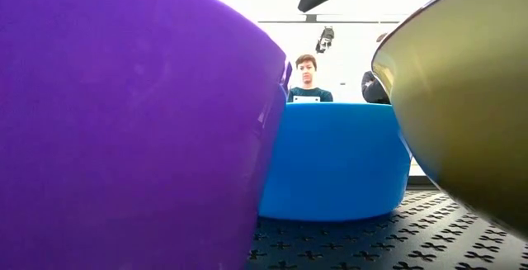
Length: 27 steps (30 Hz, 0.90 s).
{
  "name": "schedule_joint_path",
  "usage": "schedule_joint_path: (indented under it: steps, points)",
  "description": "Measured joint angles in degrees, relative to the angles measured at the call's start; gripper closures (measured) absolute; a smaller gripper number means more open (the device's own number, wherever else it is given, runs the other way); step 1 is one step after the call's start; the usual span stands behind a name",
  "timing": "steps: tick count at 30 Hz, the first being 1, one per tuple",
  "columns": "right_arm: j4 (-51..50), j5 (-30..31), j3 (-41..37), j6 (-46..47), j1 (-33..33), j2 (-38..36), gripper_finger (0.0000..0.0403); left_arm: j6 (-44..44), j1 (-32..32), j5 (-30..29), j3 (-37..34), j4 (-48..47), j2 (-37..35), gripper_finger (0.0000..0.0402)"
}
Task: Pick & Place Mini bowls
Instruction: Stack the top violet bowl on top of the violet bowl on the shelf
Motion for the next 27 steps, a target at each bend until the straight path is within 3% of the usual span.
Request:
schedule_joint_path:
  steps: [6, 14, 20, 27]
  points:
    - [0.0, 0.0, 0.0, 0.0, 0.0, 0.0, 0.0351, 0.8, -0.1, -2.4, -0.1, -2.6, -2.8, 0.04]
    - [0.2, 0.0, 0.0, -0.3, 0.0, 0.0, 0.0337, 2.1, -3.1, -8.4, -0.1, -6.6, -11.5, 0.0401]
    - [2.3, -0.5, 0.0, -2.7, 0.2, 0.0, 0.0297, 3.9, -10.9, -15.5, -0.1, -8.0, -18.8, 0.0401]
    - [8.7, -7.0, -2.9, -11.4, 0.6, 0.0, 0.0256, 5.9, -22.4, -24.8, -0.1, -9.6, -22.4, 0.0401]
